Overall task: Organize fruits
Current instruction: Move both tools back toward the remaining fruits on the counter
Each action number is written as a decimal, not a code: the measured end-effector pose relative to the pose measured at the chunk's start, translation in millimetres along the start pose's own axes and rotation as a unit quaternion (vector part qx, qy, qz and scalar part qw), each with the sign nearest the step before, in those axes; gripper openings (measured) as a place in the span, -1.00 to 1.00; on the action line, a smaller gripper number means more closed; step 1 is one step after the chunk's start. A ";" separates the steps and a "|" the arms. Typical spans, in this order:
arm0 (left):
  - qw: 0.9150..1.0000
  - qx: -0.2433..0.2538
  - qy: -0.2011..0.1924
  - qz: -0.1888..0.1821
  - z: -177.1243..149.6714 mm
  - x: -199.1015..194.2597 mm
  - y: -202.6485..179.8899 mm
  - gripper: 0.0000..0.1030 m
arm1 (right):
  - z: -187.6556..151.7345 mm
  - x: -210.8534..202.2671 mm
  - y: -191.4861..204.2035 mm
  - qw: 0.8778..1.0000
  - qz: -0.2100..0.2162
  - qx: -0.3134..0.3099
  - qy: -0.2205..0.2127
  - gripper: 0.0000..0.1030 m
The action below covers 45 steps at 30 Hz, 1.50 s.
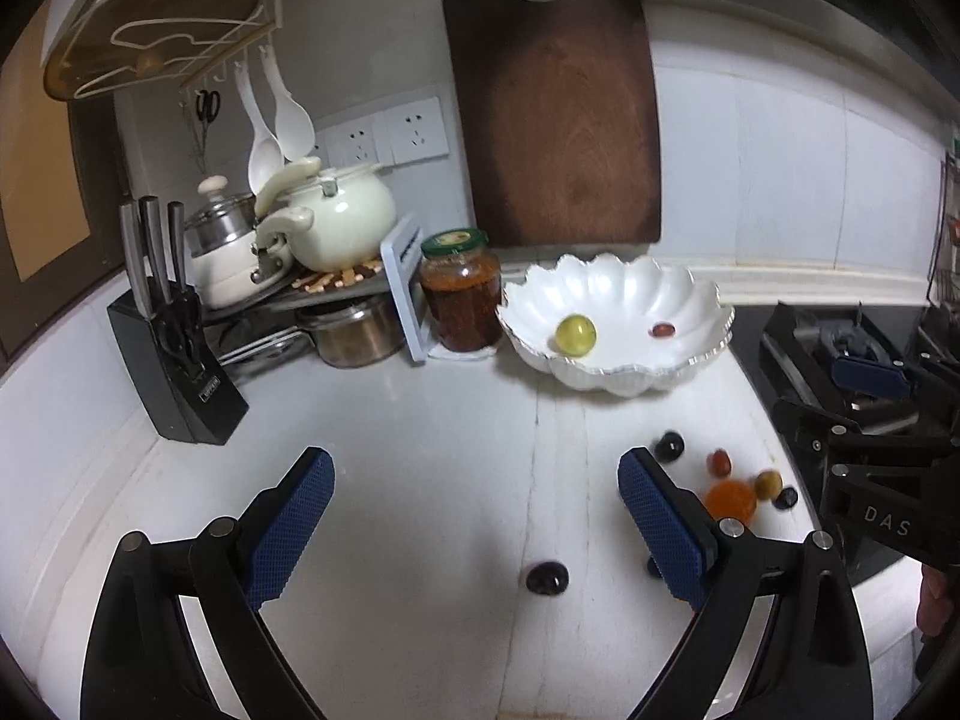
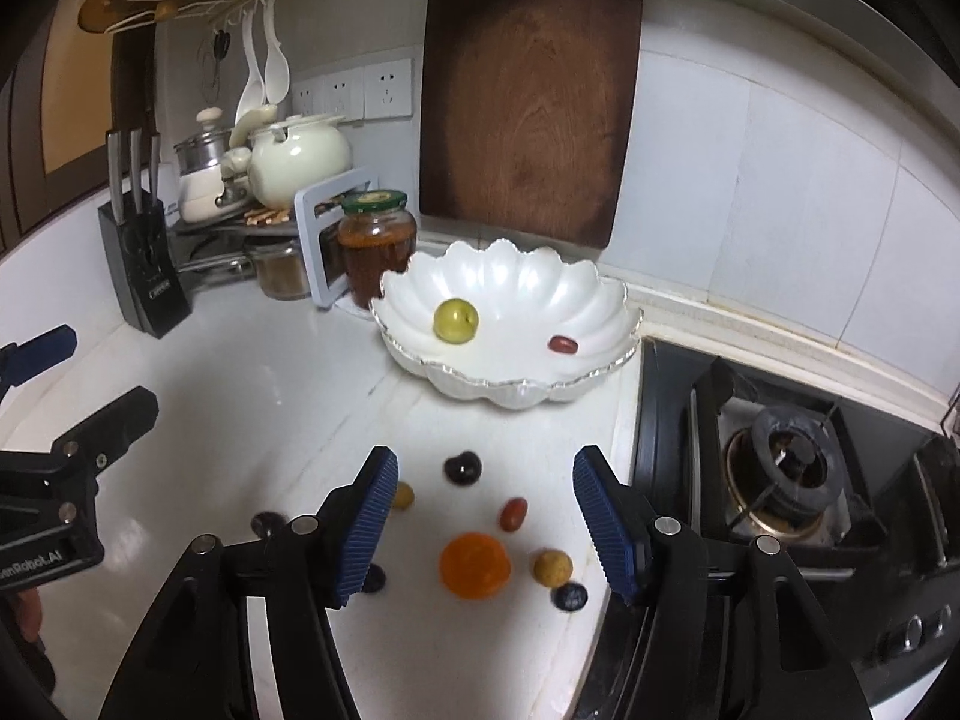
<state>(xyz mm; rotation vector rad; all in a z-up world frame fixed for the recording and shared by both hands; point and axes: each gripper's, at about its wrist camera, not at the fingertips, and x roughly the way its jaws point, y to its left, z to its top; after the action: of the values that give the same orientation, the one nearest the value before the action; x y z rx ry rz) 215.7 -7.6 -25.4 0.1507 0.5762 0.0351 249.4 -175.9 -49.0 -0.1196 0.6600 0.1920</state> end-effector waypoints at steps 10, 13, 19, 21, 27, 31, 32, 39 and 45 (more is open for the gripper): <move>1.000 0.010 0.022 -0.001 -26.8 11.6 -9.8 0.88 | -27.4 10.9 -1.1 0.999 -0.005 -0.002 0.031 0.21; 0.999 0.003 0.040 -0.008 -36.4 20.1 -11.4 0.88 | -34.5 13.2 0.9 0.999 -0.013 -0.011 0.032 0.20; 0.998 -0.003 0.053 -0.015 -49.4 31.1 -17.2 0.88 | -43.2 22.7 1.0 0.999 -0.018 -0.019 0.037 0.20; 0.998 -0.003 0.056 -0.018 -52.2 35.1 -19.0 0.88 | -46.0 26.7 0.4 0.999 -0.015 -0.019 0.042 0.21; 0.997 -0.006 0.068 -0.022 -57.8 48.8 -21.4 0.87 | -53.5 41.8 0.4 0.998 -0.008 -0.019 0.057 0.20; 0.997 -0.004 0.077 -0.024 -61.5 59.7 -24.1 0.79 | -56.8 52.4 -0.3 0.998 -0.001 -0.013 0.066 0.20; 0.997 -0.004 0.079 -0.024 -62.2 61.5 -25.0 0.79 | -57.7 55.3 -0.2 0.998 0.001 -0.013 0.068 0.20; 0.994 -0.011 0.101 -0.028 -70.3 79.4 -26.6 0.66 | -61.0 69.9 -0.4 0.997 0.008 -0.005 0.079 0.20; 0.992 -0.020 0.121 -0.038 -76.5 92.6 -29.2 0.47 | -63.4 77.9 -0.4 0.996 0.011 -0.001 0.090 0.20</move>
<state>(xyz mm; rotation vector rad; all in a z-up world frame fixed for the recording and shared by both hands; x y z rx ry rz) 251.4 -19.4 -143.2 0.0851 0.8215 -0.0082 271.9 -176.3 -146.9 -0.1331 0.8415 0.2056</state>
